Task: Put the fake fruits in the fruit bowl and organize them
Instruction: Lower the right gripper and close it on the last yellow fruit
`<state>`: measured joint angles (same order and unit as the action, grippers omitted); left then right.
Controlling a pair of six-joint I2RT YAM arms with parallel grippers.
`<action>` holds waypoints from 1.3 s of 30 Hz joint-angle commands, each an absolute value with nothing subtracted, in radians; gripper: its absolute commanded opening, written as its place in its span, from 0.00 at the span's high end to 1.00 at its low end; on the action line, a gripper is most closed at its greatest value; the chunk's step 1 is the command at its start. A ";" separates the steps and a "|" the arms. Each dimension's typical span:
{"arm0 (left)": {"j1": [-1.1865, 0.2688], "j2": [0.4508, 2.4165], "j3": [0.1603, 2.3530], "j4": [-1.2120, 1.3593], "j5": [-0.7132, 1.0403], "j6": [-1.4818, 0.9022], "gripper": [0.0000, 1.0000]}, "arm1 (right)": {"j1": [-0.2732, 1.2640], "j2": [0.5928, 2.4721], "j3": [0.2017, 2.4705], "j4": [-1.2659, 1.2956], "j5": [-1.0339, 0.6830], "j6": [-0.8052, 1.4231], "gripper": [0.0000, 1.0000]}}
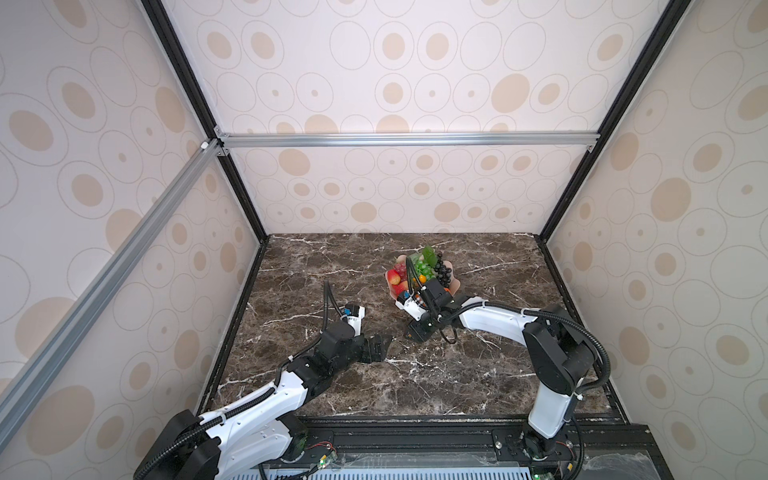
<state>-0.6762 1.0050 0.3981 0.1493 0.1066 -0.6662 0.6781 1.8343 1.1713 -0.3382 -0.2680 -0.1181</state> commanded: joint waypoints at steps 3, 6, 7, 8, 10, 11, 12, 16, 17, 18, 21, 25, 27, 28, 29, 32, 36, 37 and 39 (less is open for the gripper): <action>-0.684 1.014 0.414 0.172 0.105 -0.675 0.02 | 0.673 1.886 1.239 -0.435 -0.278 -0.237 0.48; -0.685 1.012 0.410 0.172 0.098 -0.676 0.02 | 0.673 1.897 1.241 -0.455 -0.263 -0.254 0.48; -0.684 1.013 0.407 0.173 0.098 -0.677 0.02 | 0.673 1.900 1.245 -0.466 -0.257 -0.260 0.48; -0.685 1.014 0.407 0.175 0.098 -0.679 0.02 | 0.673 1.905 1.247 -0.476 -0.253 -0.266 0.48; -0.685 1.016 0.407 0.177 0.098 -0.680 0.02 | 0.673 1.905 1.245 -0.485 -0.254 -0.273 0.49; -0.685 1.017 0.406 0.177 0.096 -0.680 0.02 | 0.673 1.906 1.245 -0.486 -0.255 -0.274 0.49; -0.684 1.017 0.407 0.176 0.097 -0.681 0.02 | 0.673 1.907 1.243 -0.487 -0.255 -0.275 0.50; -0.684 1.023 0.411 0.179 0.097 -0.681 0.02 | 0.673 1.920 1.243 -0.493 -0.246 -0.278 0.53; -0.684 1.026 0.413 0.179 0.098 -0.680 0.02 | 0.673 1.923 1.243 -0.492 -0.241 -0.278 0.55; -0.684 1.028 0.414 0.179 0.097 -0.679 0.02 | 0.673 1.925 1.245 -0.492 -0.238 -0.277 0.56; -0.685 1.035 0.420 0.179 0.100 -0.677 0.02 | 0.673 1.931 1.246 -0.487 -0.226 -0.272 0.58; -0.684 1.037 0.423 0.179 0.101 -0.675 0.02 | 0.673 1.942 1.250 -0.483 -0.211 -0.262 0.60; -0.684 1.036 0.425 0.179 0.101 -0.676 0.02 | 0.673 1.947 1.251 -0.479 -0.203 -0.256 0.61; -0.686 1.033 0.423 0.178 0.100 -0.676 0.02 | 0.673 1.952 1.252 -0.479 -0.201 -0.255 0.61; -0.684 1.030 0.423 0.178 0.097 -0.676 0.02 | 0.673 1.956 1.254 -0.481 -0.200 -0.255 0.61; -0.685 1.025 0.423 0.179 0.086 -0.674 0.02 | 0.673 1.969 1.263 -0.485 -0.192 -0.247 0.63; -0.685 1.030 0.444 0.161 0.077 -0.663 0.02 | 0.673 1.975 1.264 -0.479 -0.179 -0.233 0.65; -0.686 1.029 0.449 0.157 0.071 -0.660 0.02 | 0.673 1.976 1.264 -0.478 -0.177 -0.230 0.66; -0.684 1.029 0.455 0.148 0.062 -0.655 0.02 | 0.673 1.973 1.264 -0.478 -0.173 -0.222 0.69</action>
<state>-0.6762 1.0359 0.4046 0.1570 0.0902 -0.6678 0.6773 1.9430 1.2587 -0.4526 -0.1928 -0.2287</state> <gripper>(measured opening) 0.982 0.316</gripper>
